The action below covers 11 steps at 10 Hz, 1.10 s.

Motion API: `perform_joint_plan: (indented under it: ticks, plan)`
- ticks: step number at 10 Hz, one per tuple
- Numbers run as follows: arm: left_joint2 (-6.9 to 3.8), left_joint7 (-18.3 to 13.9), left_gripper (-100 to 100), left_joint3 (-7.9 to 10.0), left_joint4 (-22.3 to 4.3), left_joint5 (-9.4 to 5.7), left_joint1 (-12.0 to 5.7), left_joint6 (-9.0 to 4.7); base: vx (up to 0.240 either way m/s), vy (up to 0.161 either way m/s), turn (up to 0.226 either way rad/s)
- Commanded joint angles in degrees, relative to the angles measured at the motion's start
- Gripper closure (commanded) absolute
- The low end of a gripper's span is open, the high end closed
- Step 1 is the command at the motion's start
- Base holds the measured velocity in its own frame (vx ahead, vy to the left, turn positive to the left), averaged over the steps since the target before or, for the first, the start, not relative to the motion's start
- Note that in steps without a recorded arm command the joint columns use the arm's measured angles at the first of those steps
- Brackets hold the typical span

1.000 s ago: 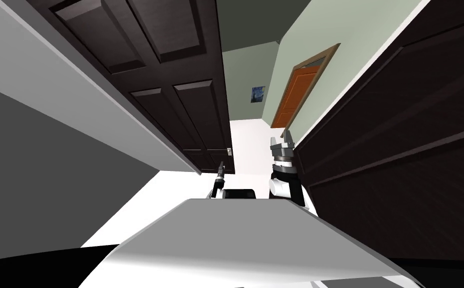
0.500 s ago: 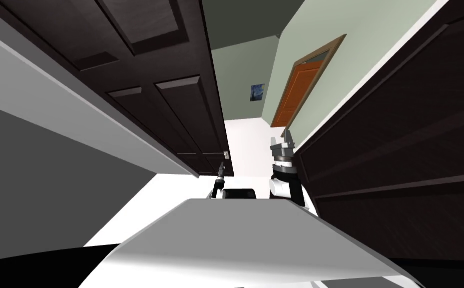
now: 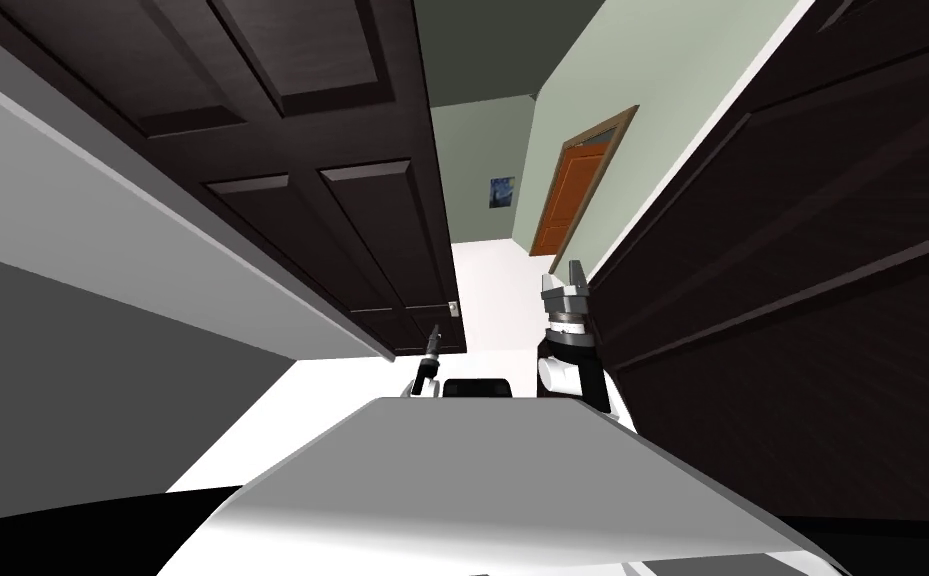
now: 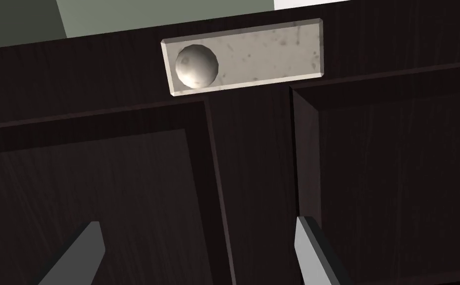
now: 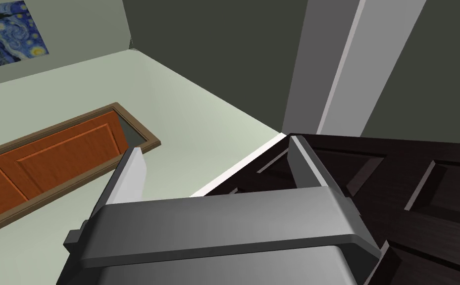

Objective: Pull the door open

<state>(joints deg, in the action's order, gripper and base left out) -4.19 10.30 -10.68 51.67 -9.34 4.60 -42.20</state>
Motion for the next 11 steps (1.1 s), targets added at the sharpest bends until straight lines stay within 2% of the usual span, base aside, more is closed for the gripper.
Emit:
perform_joint_plan:
  ticks: [1,5,7,8,9,10,11]
  plan:
    - [-1.79,0.28,-100,0.67,-0.12,-0.17,-0.26,0.29,-0.034,0.042,-0.237]
    - [-6.02,0.61,-100,2.48,-0.51,-0.77,-0.84,0.62,-0.032,0.035,-0.152]
    - [-7.72,0.9,-100,3.72,-0.63,-1.23,-1.16,0.74,-0.036,0.033,-0.16]
    - [-8.22,1.15,-100,4.76,-0.67,-1.62,-1.39,0.78,-0.036,0.03,-0.273]
    - [-8.0,1.41,-100,5.79,-0.68,-2.05,-1.58,0.78,-0.03,0.024,-0.14]
    - [-7.16,1.65,-100,6.8,-0.7,-2.52,-1.73,0.73,-0.022,0.016,-0.108]
    - [-5.83,1.87,-100,7.77,-0.76,-3.03,-1.83,0.64,-0.009,0.008,-0.062]
